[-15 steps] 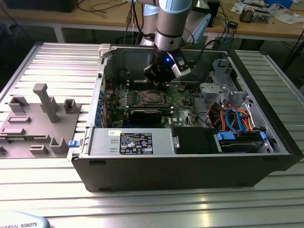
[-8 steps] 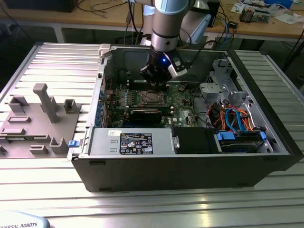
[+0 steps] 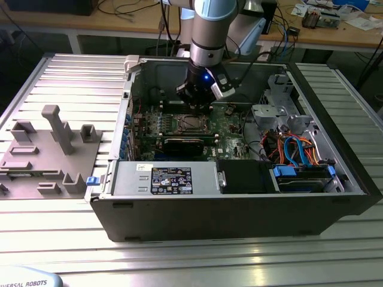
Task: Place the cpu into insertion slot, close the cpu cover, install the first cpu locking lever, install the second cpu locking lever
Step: 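Install the first cpu locking lever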
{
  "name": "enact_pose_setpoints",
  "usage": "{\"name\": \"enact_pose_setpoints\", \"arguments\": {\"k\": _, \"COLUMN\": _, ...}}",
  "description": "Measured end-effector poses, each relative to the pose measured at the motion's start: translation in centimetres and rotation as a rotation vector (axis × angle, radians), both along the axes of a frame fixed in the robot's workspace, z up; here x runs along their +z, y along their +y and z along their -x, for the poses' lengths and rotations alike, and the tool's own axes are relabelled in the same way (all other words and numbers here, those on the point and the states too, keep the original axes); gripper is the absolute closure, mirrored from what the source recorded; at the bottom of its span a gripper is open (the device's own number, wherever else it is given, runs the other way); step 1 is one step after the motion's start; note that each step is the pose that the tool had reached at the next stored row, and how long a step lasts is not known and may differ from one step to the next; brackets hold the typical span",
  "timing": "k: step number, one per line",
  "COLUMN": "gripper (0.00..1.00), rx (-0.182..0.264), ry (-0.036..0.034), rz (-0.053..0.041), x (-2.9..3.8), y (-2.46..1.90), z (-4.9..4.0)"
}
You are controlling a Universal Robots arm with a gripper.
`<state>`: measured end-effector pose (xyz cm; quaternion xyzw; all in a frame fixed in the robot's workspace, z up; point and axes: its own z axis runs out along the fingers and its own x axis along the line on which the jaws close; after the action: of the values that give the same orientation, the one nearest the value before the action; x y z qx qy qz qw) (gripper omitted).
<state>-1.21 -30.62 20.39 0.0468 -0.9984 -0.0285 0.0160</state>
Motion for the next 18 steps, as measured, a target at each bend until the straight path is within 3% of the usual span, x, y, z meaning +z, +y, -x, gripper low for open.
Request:
{"name": "enact_pose_setpoints", "arguments": {"k": 11, "gripper": 0.89, "rx": 0.001, "ry": -0.0002, "rz": 0.0000, "x": -0.34, "y": 0.02, "z": 0.00}}
{"name": "enact_pose_setpoints", "arguments": {"k": 18, "gripper": 0.89, "rx": 0.001, "ry": -0.0025, "rz": -0.0003, "x": 0.30, "y": 0.02, "z": 0.07}}
